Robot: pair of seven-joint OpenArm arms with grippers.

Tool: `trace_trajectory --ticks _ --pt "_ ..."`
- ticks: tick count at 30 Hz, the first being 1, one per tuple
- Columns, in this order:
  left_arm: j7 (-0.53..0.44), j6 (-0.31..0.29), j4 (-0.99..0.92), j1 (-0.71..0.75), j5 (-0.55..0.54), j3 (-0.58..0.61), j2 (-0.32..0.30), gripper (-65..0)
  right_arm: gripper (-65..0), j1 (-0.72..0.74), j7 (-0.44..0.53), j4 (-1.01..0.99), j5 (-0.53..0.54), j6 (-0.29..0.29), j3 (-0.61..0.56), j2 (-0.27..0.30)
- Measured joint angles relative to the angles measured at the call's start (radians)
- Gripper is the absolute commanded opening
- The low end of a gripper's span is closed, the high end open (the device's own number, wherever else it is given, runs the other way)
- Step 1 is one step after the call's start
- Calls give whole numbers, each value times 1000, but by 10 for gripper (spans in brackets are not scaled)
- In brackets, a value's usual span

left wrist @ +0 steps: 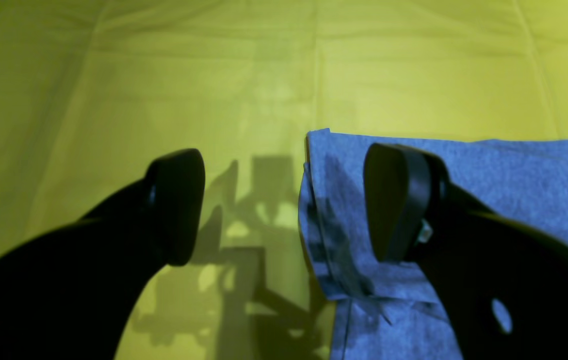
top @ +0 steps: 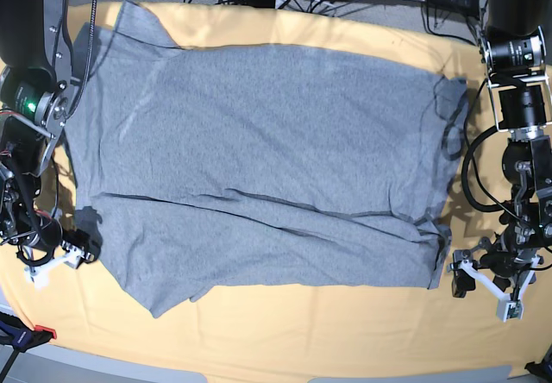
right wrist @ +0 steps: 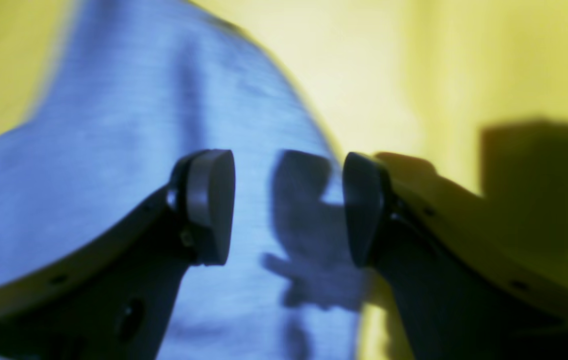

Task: Layout the t-shirt on the table in an organized manner, then fold the t-shirt properly
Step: 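Move the right gripper to the opposite side hem and grasp it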

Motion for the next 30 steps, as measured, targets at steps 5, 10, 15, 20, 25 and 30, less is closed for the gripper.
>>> trace_trajectory --ticks 5,10,15,20,25,30 --pt "0 0 0 0 -2 0 0 -156 -285 -19 26 -6 -67 -45 0 -1" --pt "0 0 0 0 -3 0 0 -156 -285 -41 18 -6 0 64 0 -14" --pt "15 0 0 0 -2 0 -1 -156 -286 -50 15 -6 34 101 0 -24" --pt "14 0 0 0 -3 0 -2 -156 -346 -53 25 -6 33 116 0 -23" --pt "14 0 0 0 -3 0 -2 -156 -650 -52 107 -6 -30 123 0 -22" --pt "14 0 0 0 -2 0 -2 -156 -650 -49 156 -6 -121 124 0 -23"
